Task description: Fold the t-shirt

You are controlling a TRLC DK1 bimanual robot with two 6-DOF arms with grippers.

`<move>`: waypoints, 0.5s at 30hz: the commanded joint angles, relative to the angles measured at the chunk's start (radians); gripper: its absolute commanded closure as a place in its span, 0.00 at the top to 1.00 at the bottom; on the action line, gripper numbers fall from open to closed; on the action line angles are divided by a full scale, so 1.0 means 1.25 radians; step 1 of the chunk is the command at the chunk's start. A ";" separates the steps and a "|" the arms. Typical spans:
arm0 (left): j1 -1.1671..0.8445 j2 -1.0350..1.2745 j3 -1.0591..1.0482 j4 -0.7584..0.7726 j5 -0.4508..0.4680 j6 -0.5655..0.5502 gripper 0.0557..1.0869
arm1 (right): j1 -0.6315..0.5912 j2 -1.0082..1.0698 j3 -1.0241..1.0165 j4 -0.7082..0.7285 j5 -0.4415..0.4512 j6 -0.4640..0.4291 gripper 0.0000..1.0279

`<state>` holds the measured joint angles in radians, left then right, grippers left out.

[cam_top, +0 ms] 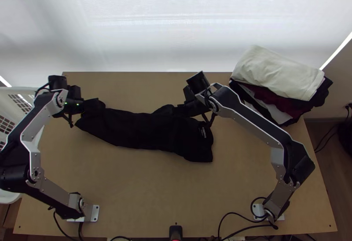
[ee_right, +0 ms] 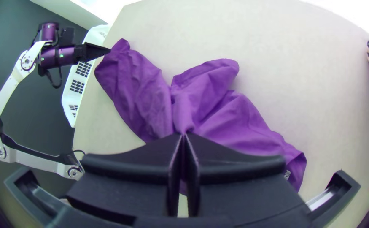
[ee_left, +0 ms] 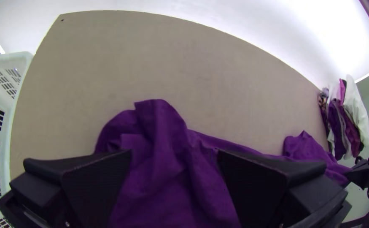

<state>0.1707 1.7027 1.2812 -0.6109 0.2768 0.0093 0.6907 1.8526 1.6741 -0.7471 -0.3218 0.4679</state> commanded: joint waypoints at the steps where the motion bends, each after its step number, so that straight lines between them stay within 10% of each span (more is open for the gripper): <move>1: -0.025 0.012 0.003 -0.009 -0.001 0.021 0.95 | 0.000 -0.032 -0.021 -0.004 0.008 0.023 0.03; 11: -0.036 0.050 0.000 -0.024 -0.059 0.060 0.94 | 0.002 -0.039 -0.004 -0.004 0.016 0.036 0.03; 15: -0.011 0.055 -0.009 -0.008 -0.082 0.056 0.55 | 0.002 -0.048 -0.009 -0.004 0.027 0.036 0.03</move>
<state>0.1349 1.7565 1.2808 -0.6258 0.1894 0.0715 0.6914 1.8458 1.6627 -0.7471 -0.3027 0.4908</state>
